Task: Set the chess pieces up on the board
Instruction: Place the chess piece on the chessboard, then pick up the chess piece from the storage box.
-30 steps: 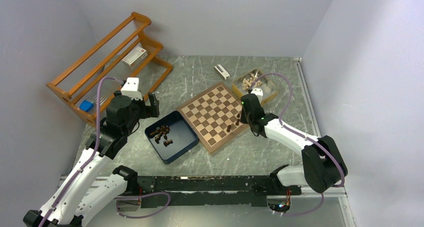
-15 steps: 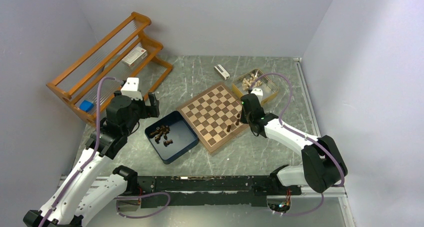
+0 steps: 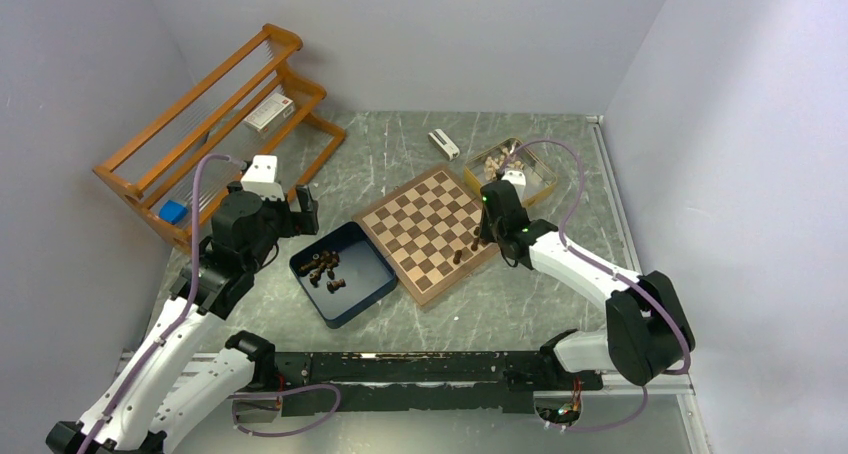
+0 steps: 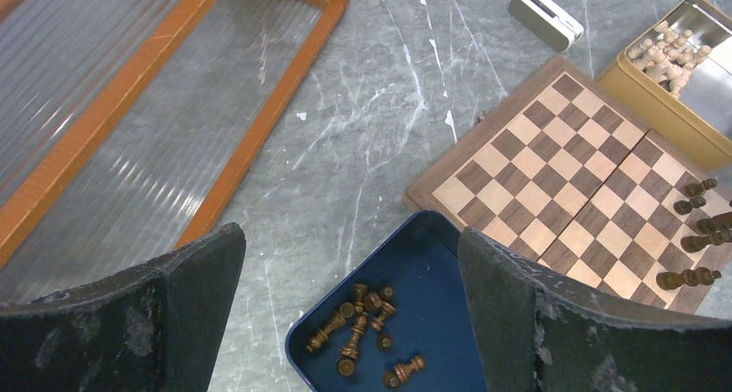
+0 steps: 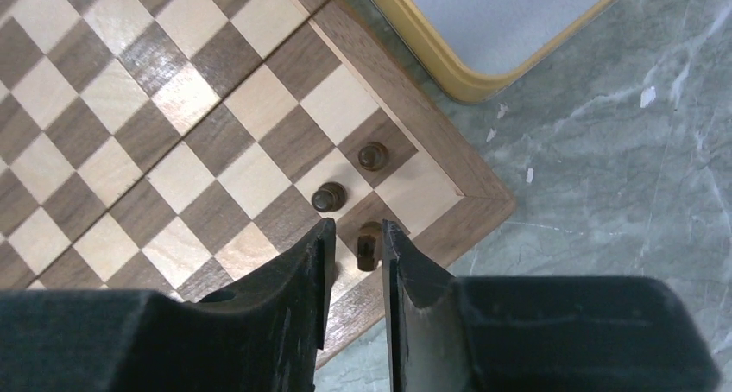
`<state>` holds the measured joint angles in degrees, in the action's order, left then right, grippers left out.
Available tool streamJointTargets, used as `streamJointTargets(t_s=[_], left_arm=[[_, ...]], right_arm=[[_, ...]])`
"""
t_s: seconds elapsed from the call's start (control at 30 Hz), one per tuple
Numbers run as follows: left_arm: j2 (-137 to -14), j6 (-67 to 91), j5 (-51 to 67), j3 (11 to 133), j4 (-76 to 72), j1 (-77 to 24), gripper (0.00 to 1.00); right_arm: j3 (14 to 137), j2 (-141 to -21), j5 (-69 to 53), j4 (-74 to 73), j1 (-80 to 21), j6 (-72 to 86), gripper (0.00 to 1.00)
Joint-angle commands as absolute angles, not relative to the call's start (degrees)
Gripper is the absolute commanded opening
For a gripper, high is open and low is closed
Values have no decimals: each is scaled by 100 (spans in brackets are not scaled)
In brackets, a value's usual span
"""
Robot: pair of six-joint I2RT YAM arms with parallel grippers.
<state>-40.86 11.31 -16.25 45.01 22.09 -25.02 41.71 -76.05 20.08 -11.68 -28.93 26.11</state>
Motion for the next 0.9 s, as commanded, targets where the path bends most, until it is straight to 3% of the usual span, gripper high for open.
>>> streamJointTargets(t_s=[0.0, 0.17, 0.4, 0.67, 0.87], left_arm=[[-3996, 1079, -1529, 4466, 1995, -2508, 98], [-3957, 1076, -1521, 4465, 1995, -2511, 98], [-3908, 1056, -1585, 4478, 2021, -2505, 98], [-3758, 1092, -1987, 4525, 2132, -2504, 98], [-3405, 1239, -2846, 4595, 2291, -2505, 98]], right_arm=[[4532, -7515, 2050, -1420, -2860, 2645, 31], [4846, -7309, 1732, -1561, -2856, 2577, 34], [5333, -7403, 324, -1408, -3058, 2346, 35], [5859, -8000, 173, -841, -4266, 2490, 34], [6537, -9141, 288, -727, -5246, 2612, 34]])
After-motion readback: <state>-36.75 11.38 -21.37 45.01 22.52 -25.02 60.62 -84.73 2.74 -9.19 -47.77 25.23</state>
